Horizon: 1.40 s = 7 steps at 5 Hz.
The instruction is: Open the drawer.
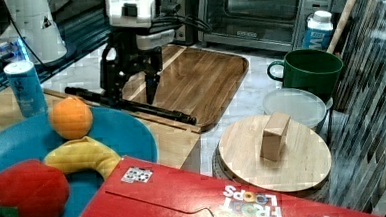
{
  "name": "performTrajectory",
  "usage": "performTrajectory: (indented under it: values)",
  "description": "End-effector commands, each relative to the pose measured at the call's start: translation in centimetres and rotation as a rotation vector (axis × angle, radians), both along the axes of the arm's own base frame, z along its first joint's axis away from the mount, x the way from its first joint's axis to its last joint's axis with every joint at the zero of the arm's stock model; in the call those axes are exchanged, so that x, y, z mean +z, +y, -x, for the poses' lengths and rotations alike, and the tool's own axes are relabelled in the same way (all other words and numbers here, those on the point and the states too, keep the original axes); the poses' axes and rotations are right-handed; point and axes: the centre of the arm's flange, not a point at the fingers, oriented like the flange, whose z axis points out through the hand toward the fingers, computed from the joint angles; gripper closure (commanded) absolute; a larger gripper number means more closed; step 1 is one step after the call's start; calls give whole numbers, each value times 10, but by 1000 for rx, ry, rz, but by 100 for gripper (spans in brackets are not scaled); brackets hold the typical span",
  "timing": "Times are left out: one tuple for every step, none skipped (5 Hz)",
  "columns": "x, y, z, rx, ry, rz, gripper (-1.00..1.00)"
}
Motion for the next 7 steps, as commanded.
performTrajectory:
  values:
    - [10,227,-17,229,-83,-30,-100]
    - [13,238,-15,230,-78,-32,-100]
    - [15,245,-13,245,-78,-49,-100]
    - [18,250,-14,236,-91,-56,-100]
    - [19,251,-18,212,-132,-71,-100]
    - [19,251,-18,212,-133,-71,-100]
    - [19,251,-18,212,-132,-71,-100]
